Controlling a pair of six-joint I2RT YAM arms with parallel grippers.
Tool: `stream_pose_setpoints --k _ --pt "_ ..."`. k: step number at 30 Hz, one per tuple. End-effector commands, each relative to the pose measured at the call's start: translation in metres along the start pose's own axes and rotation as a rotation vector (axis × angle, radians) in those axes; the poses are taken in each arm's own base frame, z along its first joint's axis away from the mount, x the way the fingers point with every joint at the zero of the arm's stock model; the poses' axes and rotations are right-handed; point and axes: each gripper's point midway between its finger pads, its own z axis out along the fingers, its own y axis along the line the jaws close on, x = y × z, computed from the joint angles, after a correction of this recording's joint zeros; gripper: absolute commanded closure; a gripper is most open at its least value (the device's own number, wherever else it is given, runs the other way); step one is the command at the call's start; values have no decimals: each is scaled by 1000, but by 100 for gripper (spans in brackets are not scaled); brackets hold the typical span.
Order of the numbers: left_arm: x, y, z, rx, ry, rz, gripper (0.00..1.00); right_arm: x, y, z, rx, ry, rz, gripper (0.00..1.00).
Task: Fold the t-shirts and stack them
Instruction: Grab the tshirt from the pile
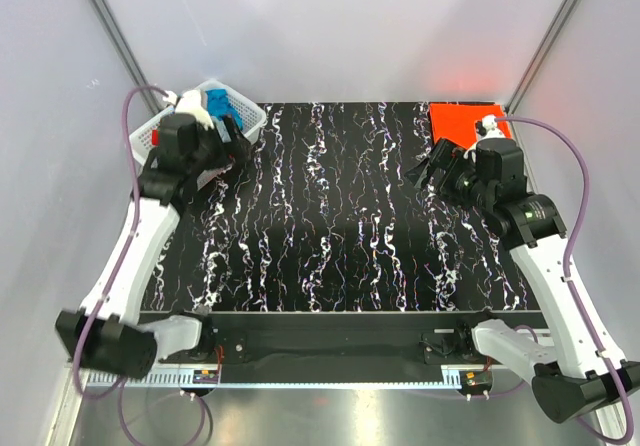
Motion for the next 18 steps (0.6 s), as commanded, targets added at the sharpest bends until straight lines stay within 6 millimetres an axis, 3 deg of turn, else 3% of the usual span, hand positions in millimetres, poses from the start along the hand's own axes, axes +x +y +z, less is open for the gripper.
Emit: stream_pose_setpoints --k 1,2,5,7,10,11,12,14,15,16,17,18 --pt "-55 58 22 -258 -135 -16 11 -7 10 -7 -61 -43 -28 0" --pt "-66 74 25 -301 -152 -30 14 -5 9 -9 -65 -45 -29 0" --pt "-61 103 57 -379 -123 -64 21 -1 7 -11 -68 -40 -38 0" --pt "-51 121 82 -394 -91 -91 34 2 4 -11 -60 -34 -43 0" --pt "-38 145 112 -445 -74 -105 35 8 -2 -9 -35 -11 -48 0" --pt "-43 158 115 -483 -74 -118 31 9 -5 -10 -19 4 -47 0" --pt "-28 173 130 -516 -29 -123 30 10 -6 -10 -8 7 -47 0" --pt "-33 187 139 -547 -16 -123 31 11 -8 -12 7 19 -49 0" --pt "-24 195 151 -558 19 -121 37 11 -10 -12 16 18 -50 0" --pt "-24 197 154 -554 35 -114 53 11 -10 -14 19 16 -49 0" --pt "-36 196 153 -554 34 -112 80 10 -11 -15 22 12 -49 0" --pt "-41 193 152 -547 35 -103 91 10 -12 -16 25 12 -52 0"
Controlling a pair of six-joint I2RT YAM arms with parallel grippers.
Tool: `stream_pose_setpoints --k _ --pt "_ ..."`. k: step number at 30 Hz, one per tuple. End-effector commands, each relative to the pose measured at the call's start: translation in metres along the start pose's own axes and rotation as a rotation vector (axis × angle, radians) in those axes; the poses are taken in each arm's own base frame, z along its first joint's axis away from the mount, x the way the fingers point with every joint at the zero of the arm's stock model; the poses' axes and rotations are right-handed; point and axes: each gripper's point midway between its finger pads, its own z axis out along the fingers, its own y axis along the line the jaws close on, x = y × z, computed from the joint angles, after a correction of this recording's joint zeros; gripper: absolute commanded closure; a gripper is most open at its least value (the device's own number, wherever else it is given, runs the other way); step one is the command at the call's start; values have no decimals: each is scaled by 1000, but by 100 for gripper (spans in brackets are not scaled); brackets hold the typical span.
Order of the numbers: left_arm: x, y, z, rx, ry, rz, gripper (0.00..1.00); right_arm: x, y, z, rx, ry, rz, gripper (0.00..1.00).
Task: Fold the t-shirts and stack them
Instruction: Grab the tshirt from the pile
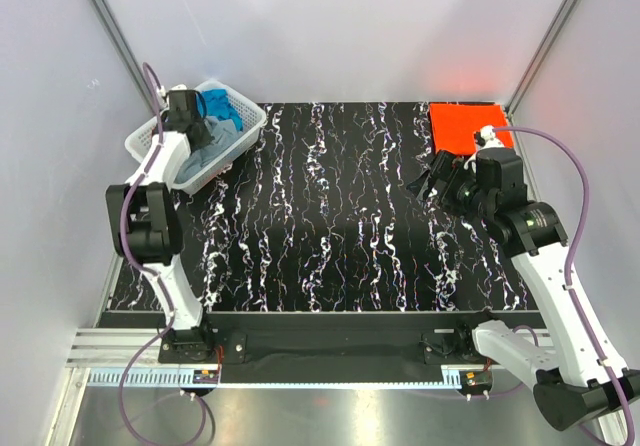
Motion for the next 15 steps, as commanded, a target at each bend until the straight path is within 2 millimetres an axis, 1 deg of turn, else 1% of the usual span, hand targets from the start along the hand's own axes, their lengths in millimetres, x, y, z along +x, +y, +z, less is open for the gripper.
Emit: stream_pose_setpoints --k 1,2,3,4,5,6,7,8,9,10,11,12,13,14,15 --pt "-66 -8 -30 27 -140 5 100 -8 2 -11 2 -27 -29 0" --pt "-80 -16 -42 64 -176 -1 100 -10 3 -13 -1 -32 -31 0" --pt "-100 -22 -68 111 -237 -11 100 -9 2 -14 5 -29 -32 0" --pt "-110 -38 -86 198 -265 -10 100 -9 2 -15 3 -33 -38 0" --pt "-126 -52 -108 266 -327 -11 100 -10 2 -15 8 -33 -35 0" --pt "-145 -61 -146 332 -398 -19 100 -11 1 -15 11 -37 -35 0" --pt "-152 -79 -173 441 -418 -22 100 -10 1 -15 14 -33 -35 0" --pt "-167 -91 -205 521 -473 -25 100 -10 1 -15 17 -28 -33 0" --pt "-178 -98 -247 599 -533 -28 100 -10 1 -15 18 -27 -31 0" --pt "-178 -112 -278 720 -535 -42 100 -10 2 -16 15 -27 -25 0" --pt "-184 -123 -309 819 -584 -44 100 -10 3 -17 12 -25 -21 0" --pt "-185 -126 -352 917 -633 -41 100 -9 5 -18 -3 -23 -18 0" --pt "-177 -135 -380 1037 -608 -62 100 -8 6 -18 -8 -18 -15 0" --pt "-167 -141 -412 1130 -635 -57 100 -5 8 -19 -26 -10 -14 0" --pt "-157 -146 -423 1181 -613 -57 100 -4 10 -21 -38 -8 -10 0"
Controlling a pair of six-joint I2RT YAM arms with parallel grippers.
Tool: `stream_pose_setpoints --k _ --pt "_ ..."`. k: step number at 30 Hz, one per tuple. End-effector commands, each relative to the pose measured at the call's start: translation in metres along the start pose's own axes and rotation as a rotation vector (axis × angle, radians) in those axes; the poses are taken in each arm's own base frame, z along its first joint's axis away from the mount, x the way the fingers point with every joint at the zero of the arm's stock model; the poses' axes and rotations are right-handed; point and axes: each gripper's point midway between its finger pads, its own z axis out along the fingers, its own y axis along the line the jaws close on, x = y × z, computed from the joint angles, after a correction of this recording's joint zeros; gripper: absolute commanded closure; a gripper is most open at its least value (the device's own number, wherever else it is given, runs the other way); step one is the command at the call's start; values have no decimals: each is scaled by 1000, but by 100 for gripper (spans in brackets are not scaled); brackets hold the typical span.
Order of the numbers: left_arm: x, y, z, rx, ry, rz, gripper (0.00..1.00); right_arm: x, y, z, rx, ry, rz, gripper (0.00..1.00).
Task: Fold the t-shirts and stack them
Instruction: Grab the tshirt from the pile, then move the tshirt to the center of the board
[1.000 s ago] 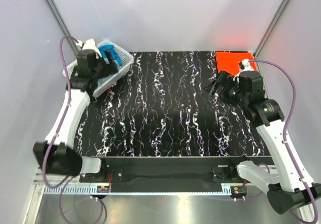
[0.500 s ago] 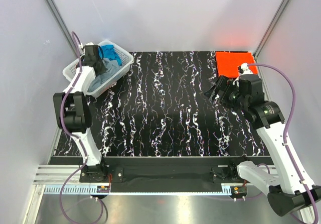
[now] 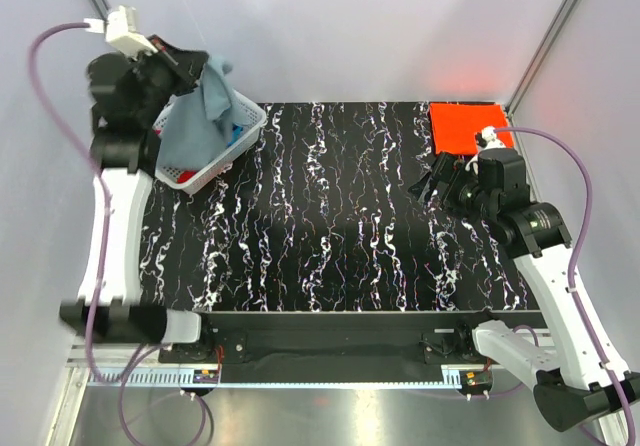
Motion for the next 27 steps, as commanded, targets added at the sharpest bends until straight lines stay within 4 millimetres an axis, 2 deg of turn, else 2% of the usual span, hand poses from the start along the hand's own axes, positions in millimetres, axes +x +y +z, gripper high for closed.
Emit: stream_pose_setpoints --k 1,2,4,5,6,7,8,10,11,12,13,14,15,17,18,19,20,21,22,23,24,25,26,27 --pt "-41 -138 -78 542 -93 -43 100 -5 13 -15 -63 -27 2 0" --pt "-21 -148 -83 588 -39 -67 100 -5 14 -15 -69 -33 5 0" --pt "0 -168 -109 676 21 -84 100 -5 13 -16 -69 -40 12 0" --pt "33 -170 -110 695 100 -114 100 -5 12 -15 -61 -37 16 0" --pt "42 -175 -126 715 114 -117 100 -5 11 -15 -58 -38 14 0" --pt "57 -176 -131 718 141 -132 100 -4 9 -13 -49 -31 11 0" --pt "91 -174 -142 729 209 -156 99 -4 8 -13 -40 -29 10 0" --pt "129 -166 -150 709 281 -191 94 -2 5 -11 -31 -24 5 0" --pt "175 -156 -154 689 381 -218 88 1 2 -10 -23 -18 7 0" --pt "191 -153 -164 690 406 -221 70 2 0 -7 -15 -16 8 0" --pt "211 -145 -168 678 443 -210 58 3 -1 -6 -11 -15 9 0" --pt "243 -129 -175 628 521 -216 49 7 -5 -2 -2 -5 12 0" --pt "258 -117 -179 584 566 -215 37 10 -6 1 3 3 19 0" --pt "281 -86 -184 446 608 -173 32 20 -11 14 8 37 27 0" --pt "285 -73 -183 372 603 -152 29 23 -11 19 3 46 26 0" --pt "283 -47 -172 225 553 -112 25 35 -18 31 13 86 30 0" --pt "287 -29 -174 127 568 -91 23 33 -14 39 -10 78 31 2" --pt "287 -17 -172 62 555 -68 22 39 -12 48 -28 101 37 3" --pt "283 2 -166 -39 520 -37 19 50 -20 65 -5 147 54 4" --pt "283 15 -162 -98 525 -28 18 49 -18 76 -17 144 61 5" --pt "283 22 -159 -130 525 -30 17 55 -15 85 -27 171 68 6" --pt "285 26 -157 -143 541 -53 17 67 -18 103 -8 228 73 6" --pt "280 37 -150 -168 530 -89 17 66 -11 115 -33 227 65 6" --pt "286 43 -144 -180 562 -119 18 76 -3 123 -53 261 47 7"
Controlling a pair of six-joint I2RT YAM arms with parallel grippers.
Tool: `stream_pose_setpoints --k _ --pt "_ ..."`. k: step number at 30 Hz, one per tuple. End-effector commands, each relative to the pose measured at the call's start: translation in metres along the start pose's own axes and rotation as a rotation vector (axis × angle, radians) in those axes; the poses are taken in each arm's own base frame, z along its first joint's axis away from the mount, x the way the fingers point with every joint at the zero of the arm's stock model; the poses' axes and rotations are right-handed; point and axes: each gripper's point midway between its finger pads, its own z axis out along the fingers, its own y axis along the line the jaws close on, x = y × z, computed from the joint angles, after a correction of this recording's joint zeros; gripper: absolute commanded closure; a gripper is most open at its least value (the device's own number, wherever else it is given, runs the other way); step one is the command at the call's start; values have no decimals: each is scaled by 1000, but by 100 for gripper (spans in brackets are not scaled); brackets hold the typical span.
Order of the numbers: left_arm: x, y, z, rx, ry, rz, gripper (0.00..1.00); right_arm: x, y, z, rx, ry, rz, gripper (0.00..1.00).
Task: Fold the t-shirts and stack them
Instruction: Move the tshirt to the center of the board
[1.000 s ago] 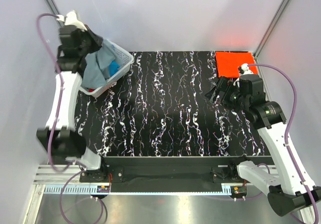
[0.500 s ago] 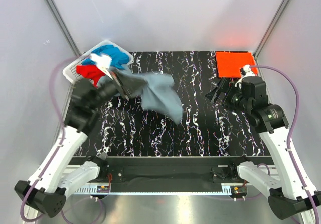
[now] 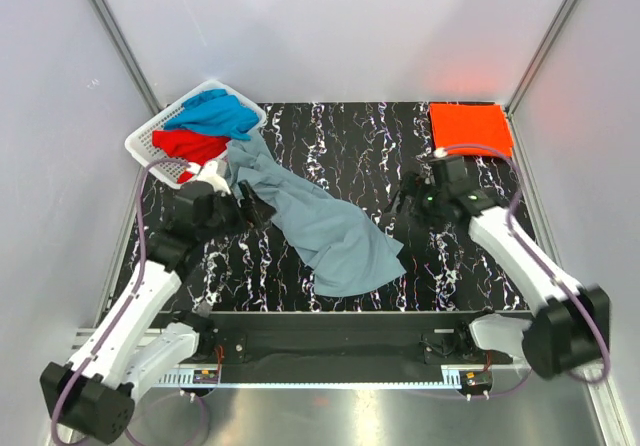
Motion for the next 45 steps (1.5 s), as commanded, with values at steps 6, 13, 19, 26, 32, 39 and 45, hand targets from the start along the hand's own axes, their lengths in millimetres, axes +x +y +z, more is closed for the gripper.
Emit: stream_pose_setpoints --k 6,13,19,26,32,39,45 --pt "-58 69 22 -173 -102 -186 22 14 44 92 -84 107 -102 12" --pt "-83 95 49 -248 -209 -206 21 52 3 122 6 176 -123 29" --pt "-79 115 94 -254 -157 -212 21 60 -1 110 -12 183 -153 90" --pt "-79 133 122 -326 -95 -158 21 48 -41 60 203 95 -199 100" --pt "-59 98 142 -244 -10 -82 39 59 -58 27 261 93 -167 100" --pt "7 60 122 -184 145 -52 100 65 -54 12 266 93 -39 92" --pt "52 79 79 -304 168 -62 100 75 -62 18 287 123 -26 88"
